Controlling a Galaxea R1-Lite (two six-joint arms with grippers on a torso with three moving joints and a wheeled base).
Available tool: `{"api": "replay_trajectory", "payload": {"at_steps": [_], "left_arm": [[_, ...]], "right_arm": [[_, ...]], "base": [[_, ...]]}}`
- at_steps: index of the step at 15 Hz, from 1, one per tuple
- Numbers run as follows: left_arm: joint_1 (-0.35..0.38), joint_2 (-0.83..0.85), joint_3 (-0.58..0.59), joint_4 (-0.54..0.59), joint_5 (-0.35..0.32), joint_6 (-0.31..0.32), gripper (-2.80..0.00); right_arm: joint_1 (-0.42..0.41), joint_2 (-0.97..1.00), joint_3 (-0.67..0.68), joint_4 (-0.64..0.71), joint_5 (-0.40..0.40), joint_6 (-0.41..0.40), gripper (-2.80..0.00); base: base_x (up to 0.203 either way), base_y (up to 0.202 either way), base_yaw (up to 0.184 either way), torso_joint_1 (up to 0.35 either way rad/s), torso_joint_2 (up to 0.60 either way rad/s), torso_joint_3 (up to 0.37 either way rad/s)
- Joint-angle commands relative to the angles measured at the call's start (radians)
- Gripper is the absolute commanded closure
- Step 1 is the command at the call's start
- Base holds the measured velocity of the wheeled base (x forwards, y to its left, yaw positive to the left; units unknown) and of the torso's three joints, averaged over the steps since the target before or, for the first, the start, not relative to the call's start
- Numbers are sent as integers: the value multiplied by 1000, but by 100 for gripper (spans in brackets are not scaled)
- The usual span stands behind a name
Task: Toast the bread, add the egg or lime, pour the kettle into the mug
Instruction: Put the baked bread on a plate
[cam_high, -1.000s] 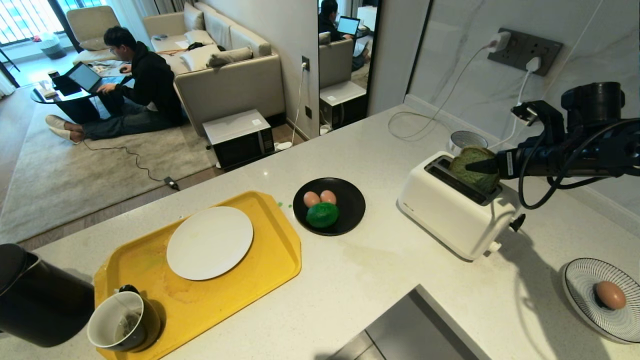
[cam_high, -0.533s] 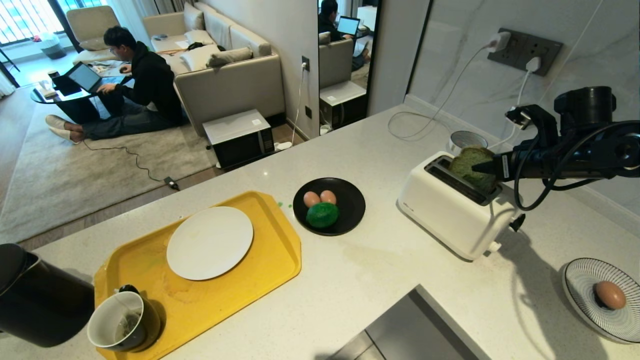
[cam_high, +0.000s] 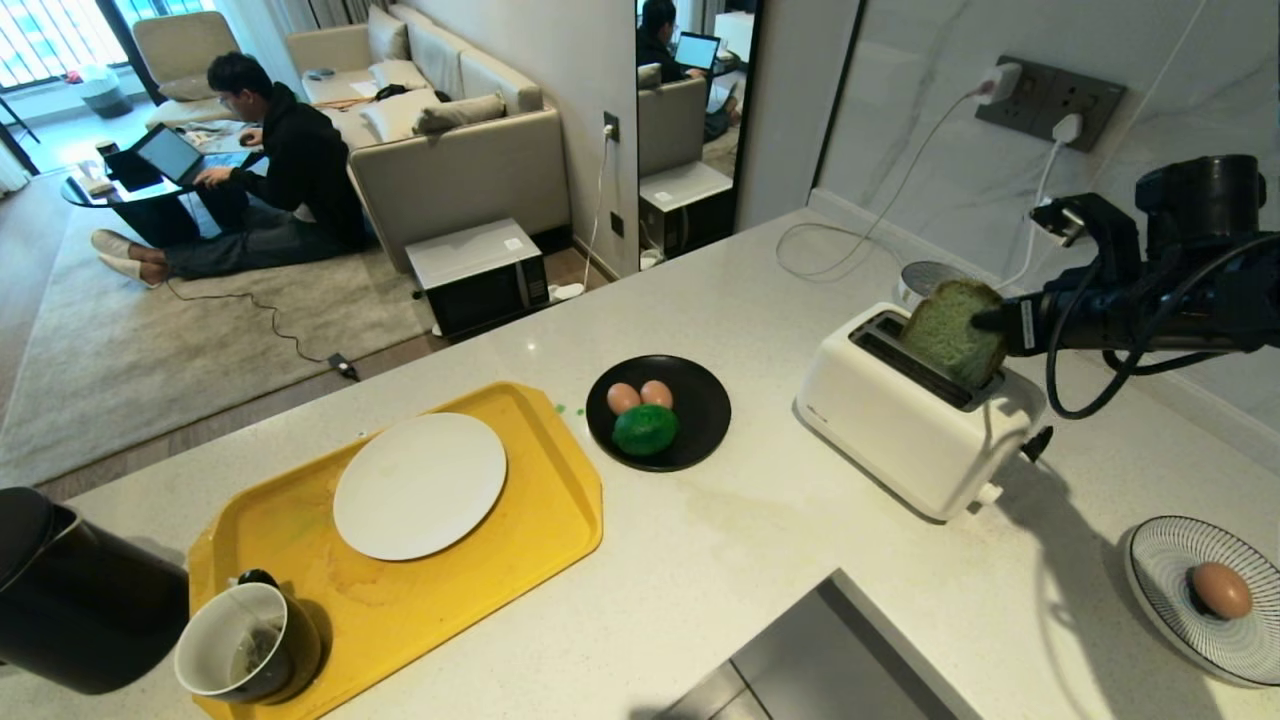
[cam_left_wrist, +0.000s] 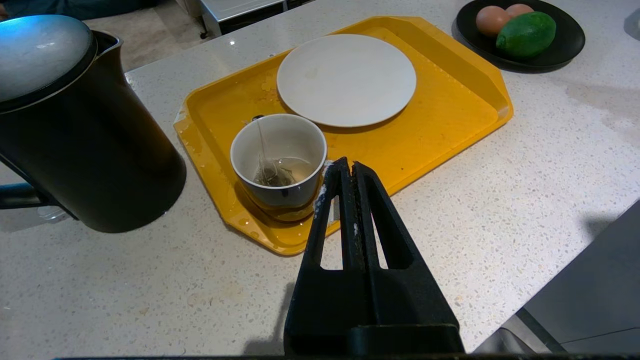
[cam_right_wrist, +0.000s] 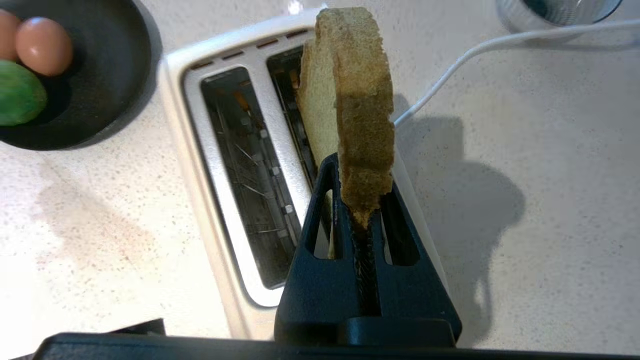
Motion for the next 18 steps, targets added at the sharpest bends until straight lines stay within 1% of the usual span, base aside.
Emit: {"api": "replay_trajectory", "payload": {"at_steps": [1, 9, 11, 13, 15, 16, 18], "left_arm": [[1, -1, 0, -1, 0, 0, 0], [1, -1, 0, 0, 0, 0, 0], [1, -1, 0, -1, 0, 0, 0], [0, -1, 0, 0, 0, 0, 0], [0, -1, 0, -2, 0, 0, 0], [0, -1, 0, 0, 0, 0, 0], [0, -1, 0, 0, 0, 0, 0]], "right_arm": [[0, -108, 37, 1, 3, 1, 0], [0, -523, 228, 5, 3, 10, 0], [-9, -605, 270, 34, -1, 15, 0], [-24, -660, 292, 120, -50, 18, 0], [-28, -709, 321, 157, -149, 23, 0], [-28, -734, 339, 160, -180, 36, 0], [-28, -768, 360, 160, -198, 78, 0]], "base": [[0, 0, 0, 0, 0, 0], [0, 0, 0, 0, 0, 0], [0, 0, 0, 0, 0, 0], [0, 0, 0, 0, 0, 0], [0, 0, 0, 0, 0, 0], [0, 0, 0, 0, 0, 0], [0, 0, 0, 0, 0, 0]]}}
